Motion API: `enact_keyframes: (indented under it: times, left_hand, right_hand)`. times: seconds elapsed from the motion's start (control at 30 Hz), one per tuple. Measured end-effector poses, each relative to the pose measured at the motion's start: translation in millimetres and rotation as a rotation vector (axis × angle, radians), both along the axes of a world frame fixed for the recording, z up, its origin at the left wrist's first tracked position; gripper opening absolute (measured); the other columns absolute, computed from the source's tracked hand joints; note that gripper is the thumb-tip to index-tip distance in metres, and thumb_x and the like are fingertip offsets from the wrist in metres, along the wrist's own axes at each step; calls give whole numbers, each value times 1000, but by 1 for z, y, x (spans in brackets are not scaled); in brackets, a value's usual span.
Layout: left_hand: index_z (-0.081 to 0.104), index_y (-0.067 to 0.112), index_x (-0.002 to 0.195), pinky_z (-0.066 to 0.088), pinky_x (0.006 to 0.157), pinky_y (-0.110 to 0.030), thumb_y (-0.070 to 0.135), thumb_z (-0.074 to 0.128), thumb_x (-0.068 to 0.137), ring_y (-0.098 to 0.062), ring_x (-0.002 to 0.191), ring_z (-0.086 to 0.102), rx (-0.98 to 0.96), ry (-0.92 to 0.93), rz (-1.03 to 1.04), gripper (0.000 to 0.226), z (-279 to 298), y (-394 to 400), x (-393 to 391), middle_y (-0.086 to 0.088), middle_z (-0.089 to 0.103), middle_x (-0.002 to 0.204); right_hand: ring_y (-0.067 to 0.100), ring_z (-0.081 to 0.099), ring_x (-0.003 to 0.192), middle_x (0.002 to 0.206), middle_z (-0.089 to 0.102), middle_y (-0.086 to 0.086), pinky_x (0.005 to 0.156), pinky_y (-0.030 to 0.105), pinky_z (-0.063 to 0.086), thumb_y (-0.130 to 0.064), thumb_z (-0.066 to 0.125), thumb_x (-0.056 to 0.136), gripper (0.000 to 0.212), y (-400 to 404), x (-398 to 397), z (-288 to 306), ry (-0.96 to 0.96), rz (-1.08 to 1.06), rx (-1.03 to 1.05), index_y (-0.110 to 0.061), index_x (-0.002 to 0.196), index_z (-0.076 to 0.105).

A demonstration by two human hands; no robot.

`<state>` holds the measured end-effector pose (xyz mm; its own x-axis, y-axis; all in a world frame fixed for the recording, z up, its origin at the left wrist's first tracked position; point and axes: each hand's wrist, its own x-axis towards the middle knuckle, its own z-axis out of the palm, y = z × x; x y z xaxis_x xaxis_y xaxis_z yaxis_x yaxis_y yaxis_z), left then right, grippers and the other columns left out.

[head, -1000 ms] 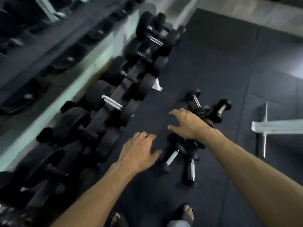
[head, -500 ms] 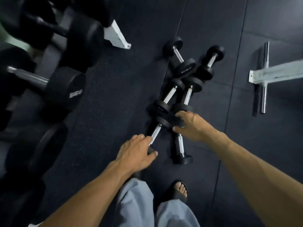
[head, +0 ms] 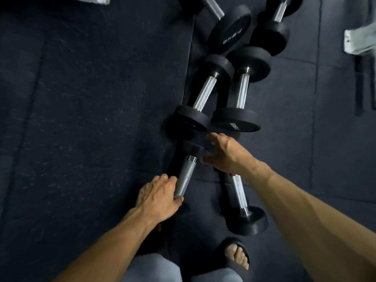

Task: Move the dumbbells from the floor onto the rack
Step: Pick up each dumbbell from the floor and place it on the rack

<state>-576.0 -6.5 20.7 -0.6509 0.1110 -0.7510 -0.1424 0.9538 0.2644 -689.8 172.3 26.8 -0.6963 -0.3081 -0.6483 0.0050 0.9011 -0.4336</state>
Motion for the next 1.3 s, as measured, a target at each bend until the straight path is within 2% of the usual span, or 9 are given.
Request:
enact_keyframes:
  times: [0.23,0.4,0.47,0.63,0.8,0.93,1.1,1.2,1.3]
  left_hand:
    - [45,27,132,51,81,-34,41,74,79,-21,100,61,146,-92,236,62,-83,8,8,0,55,113]
    - [42,32,121,56,69,-34,31,79,77,-17,72,66,239,-130,386,58,-101,8,14,6,62,90]
    - [43,31,121,55,69,-34,29,80,76,-18,72,66,252,-138,409,58,-100,8,15,6,62,88]
    - [43,33,120,51,71,-32,31,79,76,-21,82,66,231,-120,443,57,-81,8,13,8,60,88]
    - [43,32,121,45,67,-29,31,80,76,-19,80,62,231,-107,470,58,-30,4,8,10,52,78]
    - [40,30,130,43,70,-29,34,80,76,-23,92,64,225,-90,488,67,30,2,4,-1,64,101]
    - [43,31,125,57,76,-39,29,82,71,-23,77,68,265,-49,514,67,130,-4,-3,3,64,92]
    - [39,32,127,57,77,-40,32,80,73,-21,76,67,245,-13,483,68,196,-10,-9,2,63,95]
    - [39,30,124,54,77,-37,32,78,76,-17,78,65,220,70,458,62,259,-16,-12,6,61,93]
  right_hand:
    - [17,59,93,105,61,2,75,20,39,-32,82,68,59,-10,7,-79,0,-4,-101,-21,120,56]
    - [26,61,95,105,63,6,82,40,50,-29,78,70,54,-11,10,-93,102,19,-112,-20,118,55]
    - [26,61,95,104,64,5,81,40,50,-28,76,72,50,-11,11,-92,104,13,-114,-22,117,56]
    - [24,62,97,103,66,3,76,28,44,-25,75,74,46,-10,12,-73,127,-18,-168,-20,117,59]
    - [19,64,94,98,70,-2,72,22,41,-22,76,72,46,-13,5,-20,151,-24,-195,-24,117,63]
    - [14,64,83,89,69,-4,68,23,47,-20,74,72,38,-16,-2,45,167,-16,-228,-25,108,64]
    - [9,59,76,77,62,-13,66,18,43,-20,75,72,31,-20,-12,147,219,40,-265,-27,99,62]
    - [8,60,79,81,63,-14,70,18,45,-21,76,72,34,-24,-21,212,262,77,-293,-26,103,64]
    - [2,59,76,80,63,-17,65,8,40,-22,77,71,37,-32,-29,277,311,119,-329,-29,106,64]
